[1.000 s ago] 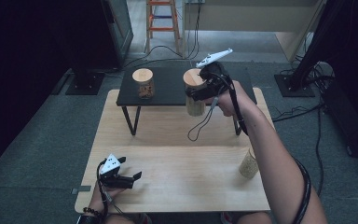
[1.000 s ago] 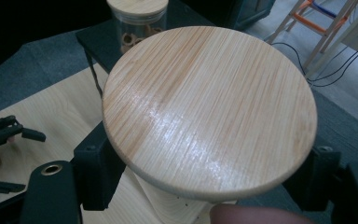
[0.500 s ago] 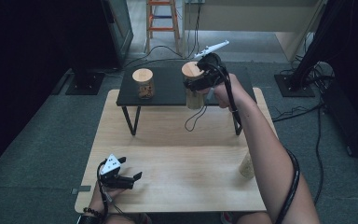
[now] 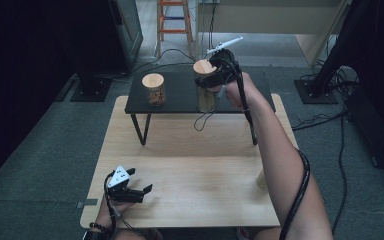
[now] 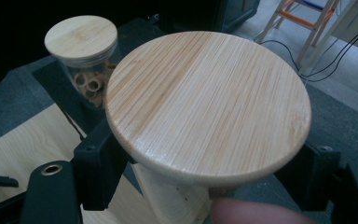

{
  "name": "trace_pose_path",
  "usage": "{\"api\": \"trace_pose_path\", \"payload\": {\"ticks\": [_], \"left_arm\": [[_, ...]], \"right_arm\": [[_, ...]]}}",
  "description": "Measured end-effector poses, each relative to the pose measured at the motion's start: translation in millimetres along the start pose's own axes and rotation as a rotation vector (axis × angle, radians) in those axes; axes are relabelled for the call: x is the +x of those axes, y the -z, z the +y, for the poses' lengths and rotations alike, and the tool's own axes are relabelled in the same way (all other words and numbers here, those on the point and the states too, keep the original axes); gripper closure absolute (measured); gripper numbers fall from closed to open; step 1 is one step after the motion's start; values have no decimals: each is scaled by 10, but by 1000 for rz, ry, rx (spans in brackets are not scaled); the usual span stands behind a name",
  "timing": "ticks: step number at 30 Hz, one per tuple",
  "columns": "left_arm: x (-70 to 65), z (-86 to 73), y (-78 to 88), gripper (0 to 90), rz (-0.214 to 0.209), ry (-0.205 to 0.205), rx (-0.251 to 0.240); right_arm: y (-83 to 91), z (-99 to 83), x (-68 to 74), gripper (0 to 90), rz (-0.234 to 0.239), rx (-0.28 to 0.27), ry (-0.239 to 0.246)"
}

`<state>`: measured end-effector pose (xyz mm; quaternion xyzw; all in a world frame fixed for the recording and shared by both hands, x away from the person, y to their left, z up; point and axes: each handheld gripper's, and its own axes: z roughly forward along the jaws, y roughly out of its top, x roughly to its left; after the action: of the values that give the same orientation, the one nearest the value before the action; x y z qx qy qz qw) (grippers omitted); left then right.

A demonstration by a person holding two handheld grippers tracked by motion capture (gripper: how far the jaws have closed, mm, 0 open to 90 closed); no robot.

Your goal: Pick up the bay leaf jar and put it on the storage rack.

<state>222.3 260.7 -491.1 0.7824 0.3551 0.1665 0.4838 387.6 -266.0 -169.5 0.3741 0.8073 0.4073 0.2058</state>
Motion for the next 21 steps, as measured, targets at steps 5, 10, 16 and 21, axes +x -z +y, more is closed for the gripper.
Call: {"api": "trace_pose_path", "payload": {"ticks": [5, 10, 16, 21], "left_arm": [[3, 2, -1, 6, -1, -1, 1], [-3, 1, -3, 6, 1, 2, 0], [-12, 7, -2, 7, 7, 2, 4], [-9, 8, -5, 6, 6, 3, 4]], "right_arm": [[-61, 20, -64, 253, -2, -7, -22], [-112, 54, -128, 253, -12, -8, -37], [-178, 88, -247, 252, 0, -12, -65], [-178, 158, -253, 251, 7, 16, -47]]}}
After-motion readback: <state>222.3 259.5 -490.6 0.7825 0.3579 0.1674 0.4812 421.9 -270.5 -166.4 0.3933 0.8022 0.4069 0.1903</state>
